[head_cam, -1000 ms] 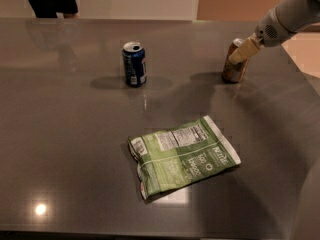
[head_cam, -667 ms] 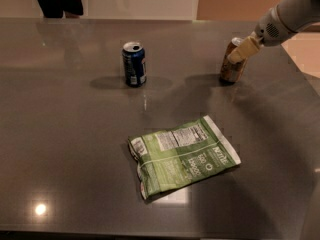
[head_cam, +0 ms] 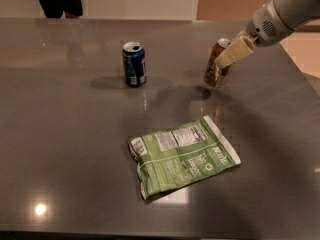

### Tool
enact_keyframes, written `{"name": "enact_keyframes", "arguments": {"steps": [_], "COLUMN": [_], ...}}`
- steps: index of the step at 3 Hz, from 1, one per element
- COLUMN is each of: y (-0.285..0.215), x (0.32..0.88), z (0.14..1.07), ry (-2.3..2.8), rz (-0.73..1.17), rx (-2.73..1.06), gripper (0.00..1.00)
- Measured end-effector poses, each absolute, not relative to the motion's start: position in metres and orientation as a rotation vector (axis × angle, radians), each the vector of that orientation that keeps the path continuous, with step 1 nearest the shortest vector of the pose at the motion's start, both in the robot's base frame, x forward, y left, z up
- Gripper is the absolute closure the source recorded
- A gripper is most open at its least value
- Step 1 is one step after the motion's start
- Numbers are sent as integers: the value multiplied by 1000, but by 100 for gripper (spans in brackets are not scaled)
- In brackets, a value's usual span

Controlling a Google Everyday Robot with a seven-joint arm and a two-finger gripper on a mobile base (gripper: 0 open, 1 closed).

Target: Move orange can near green jalapeno chip bag

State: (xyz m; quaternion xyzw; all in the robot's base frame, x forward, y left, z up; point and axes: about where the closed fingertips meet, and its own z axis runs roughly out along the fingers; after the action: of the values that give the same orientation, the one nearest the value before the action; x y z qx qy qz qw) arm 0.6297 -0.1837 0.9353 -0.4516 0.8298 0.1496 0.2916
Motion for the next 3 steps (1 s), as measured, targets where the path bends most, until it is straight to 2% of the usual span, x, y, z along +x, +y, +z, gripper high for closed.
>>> {"name": "enact_keyframes", "arguments": {"steps": [3], "y": [-104], "x": [551], "z": [917], "ry": [2122], "rz": [536], "rx": [-1536], "gripper": [100]}}
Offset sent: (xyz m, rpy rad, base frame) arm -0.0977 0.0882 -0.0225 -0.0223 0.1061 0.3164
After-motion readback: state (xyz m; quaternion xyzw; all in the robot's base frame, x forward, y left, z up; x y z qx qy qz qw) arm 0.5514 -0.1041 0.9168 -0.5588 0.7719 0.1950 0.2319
